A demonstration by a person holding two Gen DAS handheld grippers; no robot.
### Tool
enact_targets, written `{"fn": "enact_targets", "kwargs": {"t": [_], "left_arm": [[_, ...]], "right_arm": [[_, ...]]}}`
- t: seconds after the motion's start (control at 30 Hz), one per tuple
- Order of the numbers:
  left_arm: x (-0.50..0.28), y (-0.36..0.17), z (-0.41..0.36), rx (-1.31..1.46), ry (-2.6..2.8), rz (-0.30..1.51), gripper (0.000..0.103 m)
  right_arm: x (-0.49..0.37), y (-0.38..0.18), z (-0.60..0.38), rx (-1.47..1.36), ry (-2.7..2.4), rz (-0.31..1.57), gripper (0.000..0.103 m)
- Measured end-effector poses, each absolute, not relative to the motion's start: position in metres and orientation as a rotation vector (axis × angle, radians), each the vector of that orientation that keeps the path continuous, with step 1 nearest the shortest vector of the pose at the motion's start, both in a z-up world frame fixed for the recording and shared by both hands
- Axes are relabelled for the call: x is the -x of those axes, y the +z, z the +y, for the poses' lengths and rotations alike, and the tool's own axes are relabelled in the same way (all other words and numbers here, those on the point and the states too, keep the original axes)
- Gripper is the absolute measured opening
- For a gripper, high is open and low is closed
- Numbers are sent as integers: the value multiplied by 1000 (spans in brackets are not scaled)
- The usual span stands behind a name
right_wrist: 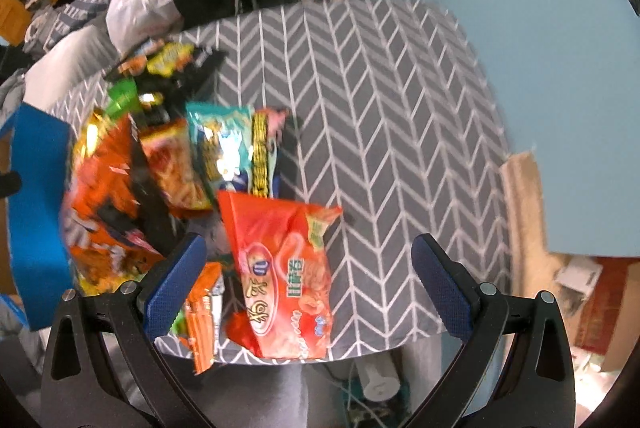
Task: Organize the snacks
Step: 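Reach the right tool to the red LONGKANG bag while the left tool approaches a yellow wafer bar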
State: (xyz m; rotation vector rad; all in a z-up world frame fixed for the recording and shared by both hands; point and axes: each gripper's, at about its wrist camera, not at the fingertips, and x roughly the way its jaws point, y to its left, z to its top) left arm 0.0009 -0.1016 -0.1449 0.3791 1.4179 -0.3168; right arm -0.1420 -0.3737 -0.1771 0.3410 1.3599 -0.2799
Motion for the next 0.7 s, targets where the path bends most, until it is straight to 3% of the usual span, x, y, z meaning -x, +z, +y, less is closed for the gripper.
{"fn": "enact_targets", "kwargs": {"t": [0.33, 0.7], "left_arm": [[9, -178, -99, -380, -275, 1475, 83], [12, -198, -76, -364, -198, 1513, 83]], "right_arm": [[152, -226, -377, -490, -252, 1423, 101], [143, -255, -346, -445, -179, 1496, 101]]}}
